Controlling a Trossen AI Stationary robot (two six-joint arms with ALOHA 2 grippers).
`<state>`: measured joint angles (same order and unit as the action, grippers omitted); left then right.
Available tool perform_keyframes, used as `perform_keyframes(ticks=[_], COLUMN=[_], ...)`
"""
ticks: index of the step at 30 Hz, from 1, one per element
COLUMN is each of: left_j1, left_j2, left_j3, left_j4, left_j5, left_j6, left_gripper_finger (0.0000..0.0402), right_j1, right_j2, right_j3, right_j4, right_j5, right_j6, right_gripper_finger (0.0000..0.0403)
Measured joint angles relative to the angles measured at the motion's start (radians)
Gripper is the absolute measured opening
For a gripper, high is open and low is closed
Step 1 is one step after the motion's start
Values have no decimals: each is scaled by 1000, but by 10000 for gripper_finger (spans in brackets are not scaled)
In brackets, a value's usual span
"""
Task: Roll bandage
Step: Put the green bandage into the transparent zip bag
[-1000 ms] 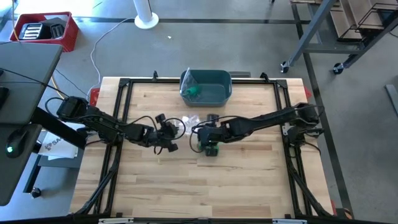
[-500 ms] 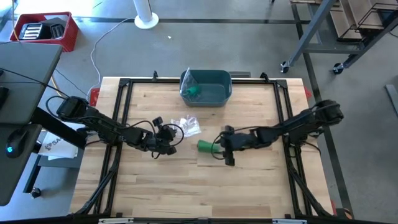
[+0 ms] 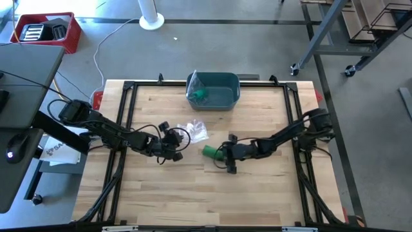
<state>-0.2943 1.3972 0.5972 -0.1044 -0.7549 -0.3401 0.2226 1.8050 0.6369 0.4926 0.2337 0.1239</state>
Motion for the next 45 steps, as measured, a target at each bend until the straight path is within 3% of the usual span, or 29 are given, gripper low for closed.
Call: perform_keyframes(ticks=[6, 15, 21, 30, 36, 45], left_j1=[0, -1, -1, -7, -8, -8], left_j2=[0, 8, 44, 65, 39, 39], left_j3=[0, 0, 0, 0, 0, 0], left_j4=[6, 78, 175, 320, 344, 433], left_j5=[19, 10, -12, -12, -13, -13], left_j6=[0, -47, -33, -43, -18, -15], left_gripper_finger=[0, 0, 0, 0, 0, 0], right_j1=[3, 33, 59, -14, -49, -59], right_j2=[22, -113, -201, -140, -141, -122], right_j3=[48, 56, 171, 374, 374, 375], right_j4=[-39, -61, -143, -437, -571, -521], right_j5=[0, 2, 61, 99, 91, 45], right_j6=[42, 102, 49, 26, 109, 107], right_gripper_finger=[183, 24, 35, 28, 31, 31])
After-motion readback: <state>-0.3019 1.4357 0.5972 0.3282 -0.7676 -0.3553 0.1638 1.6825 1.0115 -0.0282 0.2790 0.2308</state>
